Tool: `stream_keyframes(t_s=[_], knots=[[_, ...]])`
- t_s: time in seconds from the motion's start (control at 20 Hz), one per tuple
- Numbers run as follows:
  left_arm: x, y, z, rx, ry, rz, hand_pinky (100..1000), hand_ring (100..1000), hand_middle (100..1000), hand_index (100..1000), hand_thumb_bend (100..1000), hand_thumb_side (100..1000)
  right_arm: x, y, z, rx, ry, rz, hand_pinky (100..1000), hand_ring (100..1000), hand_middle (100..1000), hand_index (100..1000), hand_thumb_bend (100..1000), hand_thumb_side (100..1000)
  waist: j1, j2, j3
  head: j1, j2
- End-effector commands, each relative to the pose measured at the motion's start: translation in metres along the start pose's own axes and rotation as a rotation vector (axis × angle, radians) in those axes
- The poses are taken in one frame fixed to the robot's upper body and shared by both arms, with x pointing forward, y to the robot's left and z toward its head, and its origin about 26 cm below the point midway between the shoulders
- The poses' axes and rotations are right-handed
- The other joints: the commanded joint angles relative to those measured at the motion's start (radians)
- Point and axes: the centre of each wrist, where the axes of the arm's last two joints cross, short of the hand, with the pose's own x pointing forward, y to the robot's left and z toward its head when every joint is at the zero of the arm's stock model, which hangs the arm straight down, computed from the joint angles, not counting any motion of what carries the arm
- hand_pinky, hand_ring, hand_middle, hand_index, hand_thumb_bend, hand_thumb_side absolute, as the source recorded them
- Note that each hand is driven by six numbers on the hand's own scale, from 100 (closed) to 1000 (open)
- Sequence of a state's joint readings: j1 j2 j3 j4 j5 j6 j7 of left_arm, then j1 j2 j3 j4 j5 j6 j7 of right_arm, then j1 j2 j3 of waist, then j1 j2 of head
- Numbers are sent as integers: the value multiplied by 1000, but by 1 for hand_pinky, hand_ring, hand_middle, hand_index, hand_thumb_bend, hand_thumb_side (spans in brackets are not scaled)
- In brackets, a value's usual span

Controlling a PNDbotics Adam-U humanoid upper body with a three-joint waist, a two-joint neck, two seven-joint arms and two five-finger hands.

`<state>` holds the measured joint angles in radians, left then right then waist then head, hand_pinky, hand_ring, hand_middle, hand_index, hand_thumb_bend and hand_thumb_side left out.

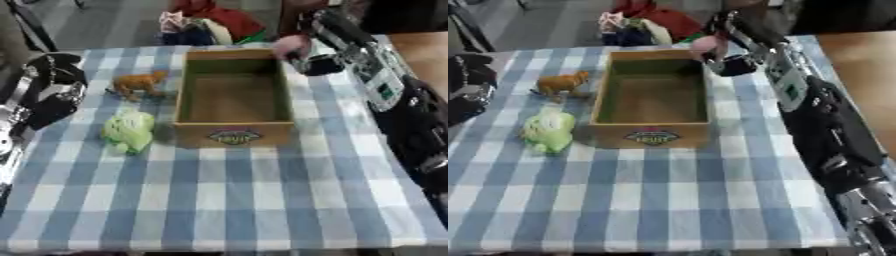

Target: Pick up objects on the table and place them in the box.

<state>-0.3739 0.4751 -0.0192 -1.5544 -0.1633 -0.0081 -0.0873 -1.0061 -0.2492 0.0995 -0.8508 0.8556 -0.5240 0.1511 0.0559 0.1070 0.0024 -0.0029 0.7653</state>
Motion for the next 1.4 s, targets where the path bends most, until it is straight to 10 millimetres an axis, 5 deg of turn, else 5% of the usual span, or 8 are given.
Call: stream_keyframes(t_s=[0.05, 0.35, 0.4, 0.5, 0.9, 1.1, 1.35, 1.4], knots=[[9, 11, -5, 11, -35, -20, 757, 621, 594, 787, 100, 327, 13, -7, -17, 28, -67, 37, 785, 784, 705, 473, 100, 100, -1, -17, 5, -9, 5], [10, 10, -5, 7, -37, -18, 757, 621, 594, 787, 100, 328, 21, 8, -25, 83, -128, 58, 786, 785, 707, 476, 100, 100, -1, -17, 9, -14, 3], [10, 10, -5, 6, -38, -17, 757, 621, 594, 787, 100, 327, 23, 10, -27, 91, -140, 64, 796, 799, 743, 749, 100, 100, 0, -16, 12, -16, 1], [10, 9, -6, 3, -38, -18, 757, 621, 594, 787, 100, 327, 31, 20, -31, 122, -173, 72, 803, 814, 784, 919, 133, 228, 1, -15, 12, -16, -2], [6, 12, -3, 13, -21, -28, 757, 621, 594, 786, 100, 325, 20, 7, -18, 1, -99, 101, 797, 814, 826, 995, 259, 456, 1, -16, -5, -4, -5], [2, 14, -2, 4, -7, -55, 758, 623, 597, 787, 100, 318, 8, -2, -3, -74, -55, 86, 791, 802, 798, 970, 131, 299, 2, -18, -15, 7, -4], [0, 14, -1, -1, -3, -71, 758, 623, 597, 787, 100, 318, 5, -6, 2, -88, -49, 63, 791, 802, 798, 970, 131, 299, 1, -19, -17, 8, -4], [0, 14, -1, -4, -6, -73, 766, 650, 598, 772, 100, 318, 4, -6, 2, -89, -45, 60, 788, 795, 782, 957, 100, 100, 2, -19, -17, 9, -4]])
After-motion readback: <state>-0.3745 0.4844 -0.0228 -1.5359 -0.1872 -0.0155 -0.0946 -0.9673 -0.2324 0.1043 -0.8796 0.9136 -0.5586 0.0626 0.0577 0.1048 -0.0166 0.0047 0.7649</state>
